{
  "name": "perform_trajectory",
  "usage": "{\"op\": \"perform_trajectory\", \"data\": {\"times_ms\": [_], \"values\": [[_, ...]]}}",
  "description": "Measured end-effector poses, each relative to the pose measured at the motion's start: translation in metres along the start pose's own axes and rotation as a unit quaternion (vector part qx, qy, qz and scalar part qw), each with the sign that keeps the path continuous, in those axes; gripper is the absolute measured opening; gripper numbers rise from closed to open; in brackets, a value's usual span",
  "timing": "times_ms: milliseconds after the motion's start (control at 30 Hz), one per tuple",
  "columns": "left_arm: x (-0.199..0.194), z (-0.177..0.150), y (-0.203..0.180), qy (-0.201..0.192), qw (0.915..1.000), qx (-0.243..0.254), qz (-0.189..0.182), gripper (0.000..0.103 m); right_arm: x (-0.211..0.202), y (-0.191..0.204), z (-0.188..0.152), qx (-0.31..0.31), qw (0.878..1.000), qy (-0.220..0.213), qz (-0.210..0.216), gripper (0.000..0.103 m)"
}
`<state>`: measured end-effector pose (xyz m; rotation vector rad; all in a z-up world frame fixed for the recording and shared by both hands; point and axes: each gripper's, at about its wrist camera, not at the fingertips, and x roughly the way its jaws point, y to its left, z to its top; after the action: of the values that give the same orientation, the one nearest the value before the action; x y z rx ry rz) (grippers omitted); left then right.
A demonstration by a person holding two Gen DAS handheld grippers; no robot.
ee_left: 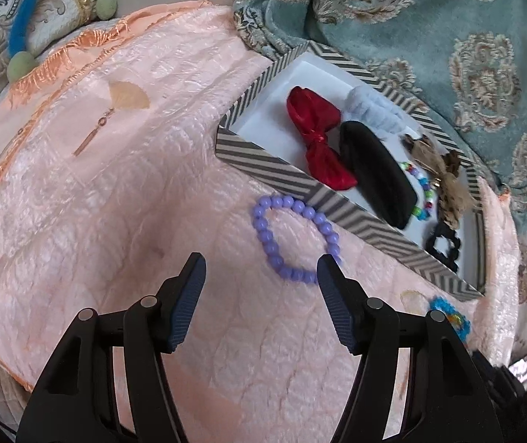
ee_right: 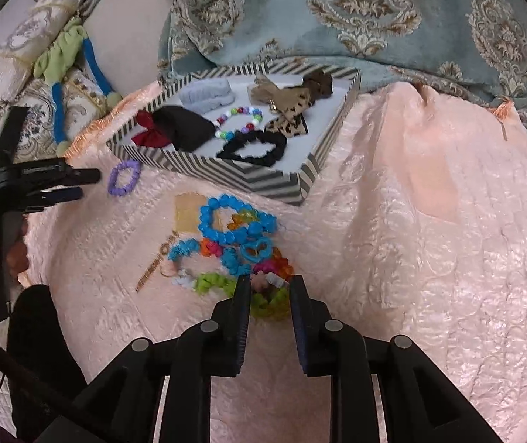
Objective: Organize jewelry
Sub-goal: 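Grasp the purple bead bracelet with the left gripper while the right gripper grasps a colourful bead bracelet, then lift the purple bracelet with the left gripper while the right gripper lifts its bracelet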
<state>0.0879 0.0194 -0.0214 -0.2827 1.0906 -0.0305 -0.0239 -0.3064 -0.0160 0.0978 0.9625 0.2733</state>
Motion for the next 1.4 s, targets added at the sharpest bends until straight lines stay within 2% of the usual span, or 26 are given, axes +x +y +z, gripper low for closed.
{"op": "perform_trajectory", "data": {"times_ms": [167,233,267,367,400,533,567,600,667,800,967,1000,1033,1067,1100,1167,1233,1267,1333,1367,1400], "values": [[0.016,0.010,0.001,-0.005,0.9998,-0.018,0.007,0.060,-0.012,-0.001,0.005,0.017,0.999,-0.019,0.032,0.004],[0.025,0.012,0.001,-0.001,0.9997,-0.023,0.007,0.040,-0.017,-0.001,0.007,0.022,0.999,-0.021,0.044,0.003],[0.028,0.013,0.001,0.003,0.9997,-0.020,0.013,0.027,-0.019,-0.001,0.008,0.026,0.998,-0.024,0.052,0.003],[0.028,0.014,0.001,0.002,0.9999,-0.014,0.006,0.013,-0.028,0.000,0.010,0.035,0.996,-0.033,0.073,0.003],[0.027,0.014,0.000,0.003,0.9999,-0.013,0.003,0.011,-0.031,0.002,0.012,0.033,0.996,-0.038,0.076,0.003],[0.019,0.013,0.003,0.002,0.9999,-0.011,-0.003,0.009,-0.029,0.006,0.013,0.004,0.999,-0.034,0.037,0.003],[0.016,0.013,0.003,0.001,0.9999,-0.010,-0.005,0.008,-0.026,0.006,0.012,-0.004,0.999,-0.029,0.026,0.007],[0.014,0.012,0.003,-0.001,0.9999,-0.009,-0.007,0.008,-0.024,0.007,0.011,-0.011,0.999,-0.022,0.021,0.017],[0.010,0.010,0.002,-0.003,0.9999,-0.006,-0.011,0.008,-0.022,0.007,0.007,-0.016,0.999,-0.014,0.030,0.022],[0.006,0.007,-0.003,-0.002,0.9998,0.001,-0.018,0.008,-0.015,0.025,0.003,-0.039,0.997,-0.001,0.061,0.022],[0.011,0.011,0.001,0.009,0.9997,-0.013,-0.020,0.008,0.007,0.051,0.008,-0.078,0.995,0.015,0.064,0.023],[0.011,0.011,0.003,0.011,0.9996,-0.016,-0.020,0.008,0.011,0.054,0.010,-0.086,0.994,0.018,0.066,0.026],[0.013,0.013,0.004,0.015,0.9994,-0.021,-0.023,0.009,0.015,0.057,0.012,-0.096,0.993,0.023,0.067,0.030],[0.015,0.014,0.006,0.020,0.9991,-0.026,-0.025,0.013,0.020,0.061,0.013,-0.104,0.992,0.030,0.065,0.042],[0.016,0.015,0.007,0.022,0.9990,-0.029,-0.026,0.024,0.024,0.062,0.014,-0.109,0.992,0.036,0.061,0.044],[0.020,0.017,0.009,0.024,0.9987,-0.037,-0.026,0.043,0.034,0.065,0.013,-0.123,0.989,0.051,0.058,0.044],[0.026,0.018,0.008,0.028,0.9985,-0.040,-0.027,0.044,0.038,0.067,0.012,-0.128,0.989,0.049,0.050,0.029],[0.029,0.018,0.007,0.029,0.9987,-0.036,-0.023,0.044,0.039,0.066,0.012,-0.123,0.990,0.050,0.055,0.014],[0.031,0.018,0.001,0.021,0.9995,-0.023,-0.010,0.043,0.042,0.065,0.010,-0.110,0.990,0.058,0.070,0.014],[0.031,0.017,-0.001,0.018,0.9997,-0.016,-0.005,0.030,0.042,0.066,0.009,-0.110,0.990,0.055,0.069,0.014],[0.031,0.017,-0.003,0.016,0.9998,-0.008,-0.003,0.011,0.040,0.066,0.008,-0.108,0.990,0.053,0.070,0.014]]}}
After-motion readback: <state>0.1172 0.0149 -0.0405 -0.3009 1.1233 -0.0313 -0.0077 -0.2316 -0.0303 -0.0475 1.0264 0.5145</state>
